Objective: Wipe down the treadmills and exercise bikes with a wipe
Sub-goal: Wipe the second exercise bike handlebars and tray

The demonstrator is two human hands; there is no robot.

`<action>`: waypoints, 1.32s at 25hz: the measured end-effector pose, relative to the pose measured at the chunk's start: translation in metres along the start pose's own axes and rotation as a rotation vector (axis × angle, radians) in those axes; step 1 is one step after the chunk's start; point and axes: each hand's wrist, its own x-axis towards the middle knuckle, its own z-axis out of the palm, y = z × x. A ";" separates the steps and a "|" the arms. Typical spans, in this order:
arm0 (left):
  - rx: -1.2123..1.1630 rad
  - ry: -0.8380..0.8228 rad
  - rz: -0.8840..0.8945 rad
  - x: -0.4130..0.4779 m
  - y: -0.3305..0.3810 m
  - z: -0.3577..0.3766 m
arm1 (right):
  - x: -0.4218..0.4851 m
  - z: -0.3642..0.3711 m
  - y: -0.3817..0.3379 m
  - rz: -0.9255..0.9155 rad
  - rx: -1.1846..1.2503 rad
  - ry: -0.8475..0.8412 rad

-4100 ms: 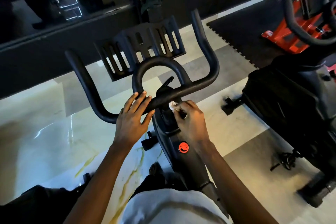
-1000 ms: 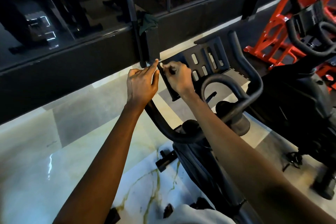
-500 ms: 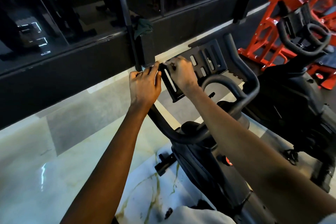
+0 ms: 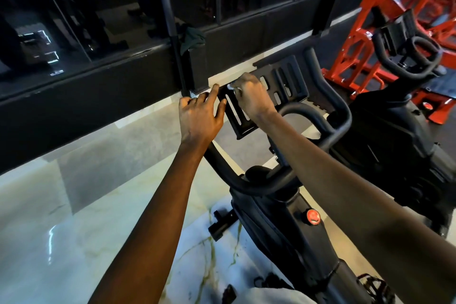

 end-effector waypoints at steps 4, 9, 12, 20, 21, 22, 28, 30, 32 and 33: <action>-0.002 -0.054 0.001 0.002 -0.003 0.000 | -0.012 0.001 -0.002 0.019 -0.114 -0.068; -0.006 -0.078 -0.011 0.001 -0.002 0.000 | -0.050 0.006 0.008 0.088 -0.151 -0.164; -0.009 -0.094 -0.016 0.001 0.000 -0.001 | -0.062 0.007 0.012 0.199 -0.070 -0.231; 0.018 -0.061 -0.027 -0.001 0.004 -0.006 | 0.010 -0.025 -0.008 -0.007 -0.106 -0.030; 0.021 -0.056 -0.024 -0.001 0.004 -0.006 | 0.011 -0.022 -0.008 -0.027 -0.137 -0.058; 0.023 -0.053 -0.021 -0.001 0.004 -0.005 | 0.008 -0.017 -0.006 -0.029 -0.128 -0.093; 0.020 -0.187 -0.152 0.012 0.016 -0.011 | -0.015 -0.033 0.029 -0.018 0.060 -0.179; -0.028 -0.257 -0.208 0.026 0.022 -0.012 | -0.016 -0.051 0.046 0.099 0.237 0.009; -0.126 -0.308 -0.179 0.038 0.029 -0.004 | -0.008 -0.058 0.063 0.191 0.350 0.145; -0.207 -0.323 -0.156 0.043 0.032 0.002 | -0.004 -0.057 0.067 0.208 0.365 0.151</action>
